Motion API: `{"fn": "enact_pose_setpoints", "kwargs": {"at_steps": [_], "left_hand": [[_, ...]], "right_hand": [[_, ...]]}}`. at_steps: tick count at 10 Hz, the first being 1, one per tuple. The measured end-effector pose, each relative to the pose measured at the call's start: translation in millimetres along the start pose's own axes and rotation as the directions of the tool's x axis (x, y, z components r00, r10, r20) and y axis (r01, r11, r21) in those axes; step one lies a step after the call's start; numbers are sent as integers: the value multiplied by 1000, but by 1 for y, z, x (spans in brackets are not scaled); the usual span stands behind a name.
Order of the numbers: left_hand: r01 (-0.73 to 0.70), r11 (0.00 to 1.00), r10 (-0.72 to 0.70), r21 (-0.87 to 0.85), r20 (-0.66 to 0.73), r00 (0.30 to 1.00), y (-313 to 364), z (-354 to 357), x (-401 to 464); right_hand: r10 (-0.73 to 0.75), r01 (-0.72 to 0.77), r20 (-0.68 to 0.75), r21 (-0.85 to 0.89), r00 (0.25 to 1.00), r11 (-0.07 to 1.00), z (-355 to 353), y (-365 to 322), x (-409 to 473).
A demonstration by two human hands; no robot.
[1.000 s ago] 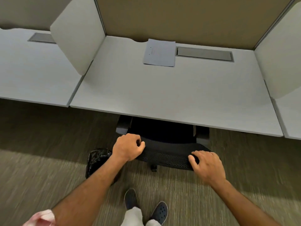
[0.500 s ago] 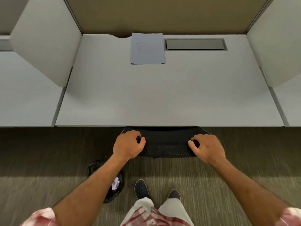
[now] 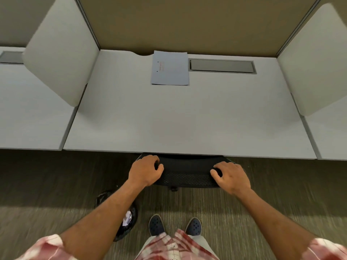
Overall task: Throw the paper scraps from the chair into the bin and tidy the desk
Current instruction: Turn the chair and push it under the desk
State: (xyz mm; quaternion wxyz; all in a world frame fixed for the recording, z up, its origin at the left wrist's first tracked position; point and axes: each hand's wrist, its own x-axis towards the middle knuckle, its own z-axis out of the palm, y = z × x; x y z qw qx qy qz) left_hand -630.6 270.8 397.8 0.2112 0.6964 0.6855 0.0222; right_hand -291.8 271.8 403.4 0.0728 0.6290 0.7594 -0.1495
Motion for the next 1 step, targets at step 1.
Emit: {"fn": "enact_pose_setpoints", "kwargs": {"at_steps": [1], "left_hand": [[-37, 999, 35, -25, -70, 997, 9, -21, 6]], "right_hand": [[-3, 6, -39, 100, 999, 995, -17, -5, 6]]}}
